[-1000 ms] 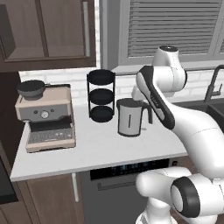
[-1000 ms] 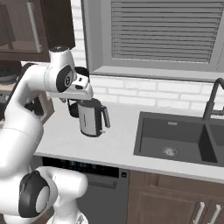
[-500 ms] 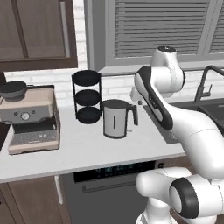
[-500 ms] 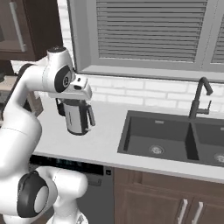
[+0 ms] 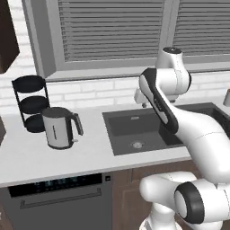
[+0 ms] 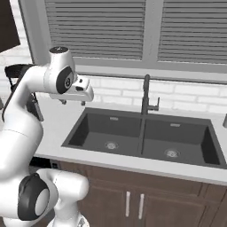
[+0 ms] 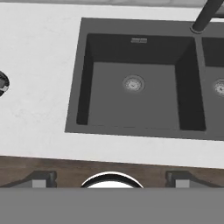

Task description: Navigate to the fridge.

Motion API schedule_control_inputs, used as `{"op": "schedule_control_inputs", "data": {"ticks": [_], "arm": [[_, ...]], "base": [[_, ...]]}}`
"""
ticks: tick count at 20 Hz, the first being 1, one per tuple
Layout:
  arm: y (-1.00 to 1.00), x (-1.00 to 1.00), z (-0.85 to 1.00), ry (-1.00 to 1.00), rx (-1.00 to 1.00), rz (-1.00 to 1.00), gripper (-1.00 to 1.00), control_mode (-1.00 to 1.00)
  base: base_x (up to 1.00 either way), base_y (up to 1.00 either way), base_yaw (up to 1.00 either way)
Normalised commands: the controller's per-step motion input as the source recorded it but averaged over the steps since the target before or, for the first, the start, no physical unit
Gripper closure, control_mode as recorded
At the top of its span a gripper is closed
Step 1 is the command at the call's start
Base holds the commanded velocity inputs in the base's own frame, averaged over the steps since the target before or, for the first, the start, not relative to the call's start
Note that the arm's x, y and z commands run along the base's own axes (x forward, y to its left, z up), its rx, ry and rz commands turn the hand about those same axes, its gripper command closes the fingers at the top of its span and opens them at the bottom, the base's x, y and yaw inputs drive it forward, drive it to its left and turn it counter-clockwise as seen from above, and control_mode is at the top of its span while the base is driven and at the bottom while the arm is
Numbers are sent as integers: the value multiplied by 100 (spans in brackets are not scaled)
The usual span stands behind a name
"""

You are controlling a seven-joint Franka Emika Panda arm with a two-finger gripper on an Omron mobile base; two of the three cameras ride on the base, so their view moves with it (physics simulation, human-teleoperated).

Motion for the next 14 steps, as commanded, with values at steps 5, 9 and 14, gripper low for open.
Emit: {"op": "schedule_control_inputs", "data": {"ticks": [5, 9, 14], "arm": [[0, 0, 0, 0, 0, 0, -100, 100], [0, 0, 0, 0, 0, 0, -100, 100], [0, 0, 0, 0, 0, 0, -100, 100]], "base": [[-7, -100, 0], [-7, -100, 0], [-5, -100, 0]]}}
